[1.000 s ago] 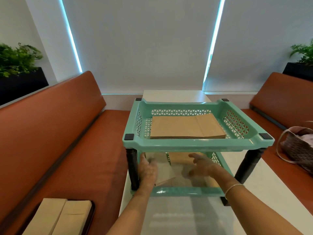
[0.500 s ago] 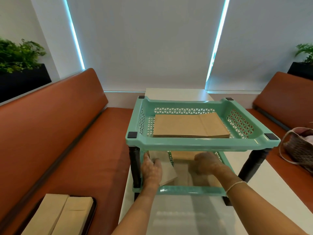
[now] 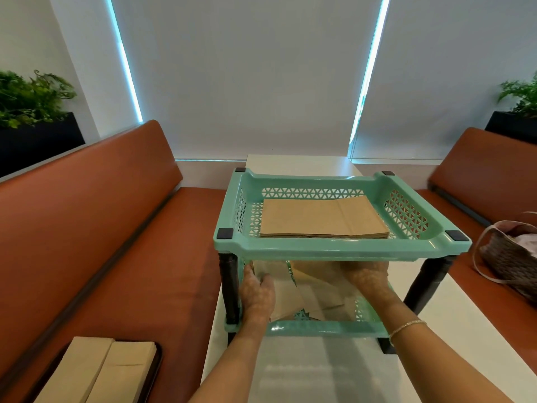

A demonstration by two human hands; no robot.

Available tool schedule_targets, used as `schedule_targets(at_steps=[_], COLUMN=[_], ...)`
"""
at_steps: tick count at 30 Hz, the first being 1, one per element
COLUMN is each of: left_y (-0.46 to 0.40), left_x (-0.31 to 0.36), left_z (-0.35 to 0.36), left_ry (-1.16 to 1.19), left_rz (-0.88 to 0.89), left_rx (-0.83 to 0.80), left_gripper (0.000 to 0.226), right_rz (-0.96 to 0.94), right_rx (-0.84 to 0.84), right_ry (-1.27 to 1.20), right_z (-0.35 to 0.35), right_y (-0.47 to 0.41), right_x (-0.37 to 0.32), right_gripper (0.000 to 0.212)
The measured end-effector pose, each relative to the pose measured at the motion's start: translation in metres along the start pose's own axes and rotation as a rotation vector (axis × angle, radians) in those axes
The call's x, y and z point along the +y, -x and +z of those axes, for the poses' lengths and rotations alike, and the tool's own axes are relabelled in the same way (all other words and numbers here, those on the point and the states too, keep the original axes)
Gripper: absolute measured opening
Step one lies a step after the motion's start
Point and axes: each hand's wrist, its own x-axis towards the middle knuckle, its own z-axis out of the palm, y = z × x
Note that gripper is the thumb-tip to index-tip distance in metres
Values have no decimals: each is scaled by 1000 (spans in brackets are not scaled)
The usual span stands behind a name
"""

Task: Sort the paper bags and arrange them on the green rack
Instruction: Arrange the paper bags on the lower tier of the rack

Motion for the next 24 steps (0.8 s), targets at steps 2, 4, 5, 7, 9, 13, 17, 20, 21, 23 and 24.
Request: schedule_targets(at_steps=[2, 4, 5, 7, 9, 13, 17, 20, 21, 23, 24], left_y=[-1, -1, -1, -3, -5, -3, -3, -2, -1, -2, -1], left_x=[1, 2, 2, 2, 1, 4, 2, 3, 4, 5, 6], left_z=[-1, -2, -3, -3, -1, 2, 6, 7, 7, 7, 8], left_ry=[1, 26, 41, 72, 134, 263, 285, 290, 276, 255, 242], left_rz=[-15, -30, -37, -62, -97, -217, -224, -183, -167, -124, -104], left_rx=[-6, -28, -47, -87, -131, -260, -349, -298, -263, -210, -197], left_gripper=[41, 43, 43, 39, 31, 29, 33, 32, 35, 41, 41], right_rz=[160, 211, 214, 163, 129, 159, 158, 233, 278, 367, 399], right_rx=[118, 218, 228, 211, 130, -70, -155, -113, -90, -85, -119], right_ry=[84, -290, -483, -796, -902, -874, -793, -752, -772, -855, -859], right_z=[9, 16, 19, 22, 26, 33, 37, 35, 34, 34, 35], right_y=[-1, 3, 6, 16, 23, 22, 20, 18, 18, 17, 18], right_x=[-3, -6, -7, -6, -7, -6, -3, -6, -6, -7, -8], right_gripper=[25, 25, 25, 25, 30, 43, 40, 25, 20, 9, 2])
